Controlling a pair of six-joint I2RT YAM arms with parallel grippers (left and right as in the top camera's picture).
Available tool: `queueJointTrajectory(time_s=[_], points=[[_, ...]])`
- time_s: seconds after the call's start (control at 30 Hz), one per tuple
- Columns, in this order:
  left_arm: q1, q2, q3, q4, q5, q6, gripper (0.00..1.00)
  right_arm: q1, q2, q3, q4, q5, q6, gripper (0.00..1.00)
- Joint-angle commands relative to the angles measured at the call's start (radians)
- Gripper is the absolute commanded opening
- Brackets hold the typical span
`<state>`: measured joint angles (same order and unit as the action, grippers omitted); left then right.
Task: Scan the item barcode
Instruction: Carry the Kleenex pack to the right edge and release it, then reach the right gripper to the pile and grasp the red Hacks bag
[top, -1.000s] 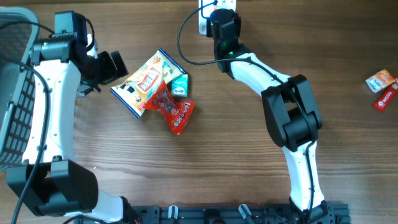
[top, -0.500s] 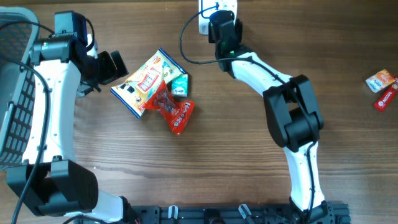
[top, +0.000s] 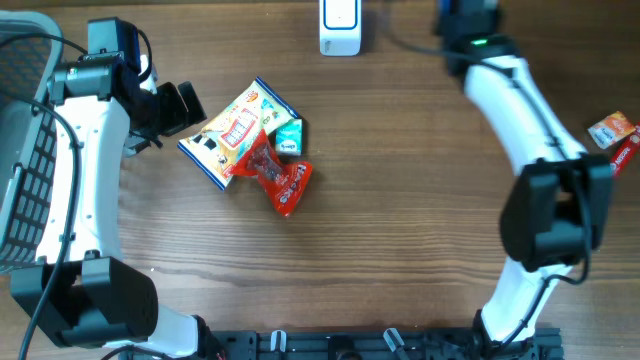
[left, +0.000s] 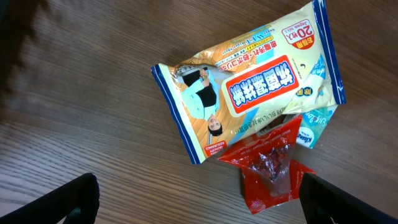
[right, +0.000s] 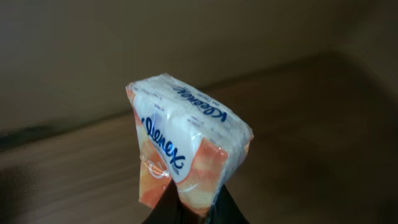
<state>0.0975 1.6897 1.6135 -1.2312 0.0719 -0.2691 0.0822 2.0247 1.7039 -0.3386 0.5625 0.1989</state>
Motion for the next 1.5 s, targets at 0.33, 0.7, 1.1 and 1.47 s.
queueJointTrajectory(time_s=[0.33, 0.7, 1.1, 1.47], points=[[0.003, 0.007, -0.006, 0.0, -0.006, -0.008, 1.0, -0.498, 0.002, 0.002, -0.381, 0.038, 0.092, 0.04], [0.003, 0.007, -0.006, 0.0, -0.006, -0.008, 1.0, -0.755, 0.08, -0.029, -0.431, -0.363, 0.142, 0.04], [0.003, 0.007, -0.006, 0.0, -0.006, -0.008, 1.0, -0.764, 0.092, -0.028, -0.443, -0.392, 0.114, 0.82], [0.003, 0.007, -0.006, 0.0, -0.006, -0.008, 1.0, -0.764, -0.196, -0.027, -0.467, -0.714, 0.115, 0.99]])
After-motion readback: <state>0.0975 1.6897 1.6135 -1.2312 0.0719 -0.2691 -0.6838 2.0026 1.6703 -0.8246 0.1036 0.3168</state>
